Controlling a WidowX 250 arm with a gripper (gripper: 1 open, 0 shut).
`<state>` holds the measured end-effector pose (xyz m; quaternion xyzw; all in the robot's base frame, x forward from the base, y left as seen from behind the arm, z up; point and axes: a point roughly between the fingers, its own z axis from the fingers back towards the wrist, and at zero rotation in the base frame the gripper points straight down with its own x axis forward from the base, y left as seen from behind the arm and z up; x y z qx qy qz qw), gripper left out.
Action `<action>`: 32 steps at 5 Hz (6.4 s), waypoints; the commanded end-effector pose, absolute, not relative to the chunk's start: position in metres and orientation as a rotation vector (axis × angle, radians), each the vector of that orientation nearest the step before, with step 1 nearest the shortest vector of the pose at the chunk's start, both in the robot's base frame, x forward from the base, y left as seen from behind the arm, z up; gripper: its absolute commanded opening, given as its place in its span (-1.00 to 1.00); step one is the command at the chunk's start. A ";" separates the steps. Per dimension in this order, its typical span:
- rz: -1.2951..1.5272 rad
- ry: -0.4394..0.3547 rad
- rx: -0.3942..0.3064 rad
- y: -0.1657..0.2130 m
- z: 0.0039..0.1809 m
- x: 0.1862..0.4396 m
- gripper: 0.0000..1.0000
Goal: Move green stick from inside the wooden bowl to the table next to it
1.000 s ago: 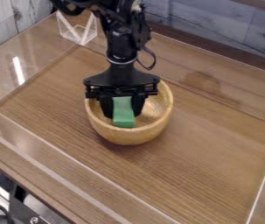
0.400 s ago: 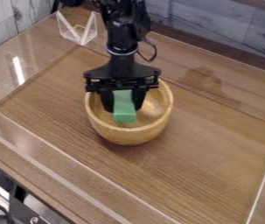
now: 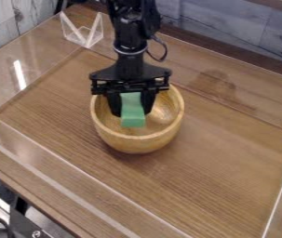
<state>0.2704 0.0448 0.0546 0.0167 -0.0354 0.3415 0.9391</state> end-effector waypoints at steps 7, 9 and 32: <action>0.732 -0.126 0.011 0.052 0.079 0.284 -1.00; 0.737 -0.119 0.012 0.052 0.079 0.284 -1.00; 0.347 -0.043 -0.055 -0.020 0.072 0.238 -1.00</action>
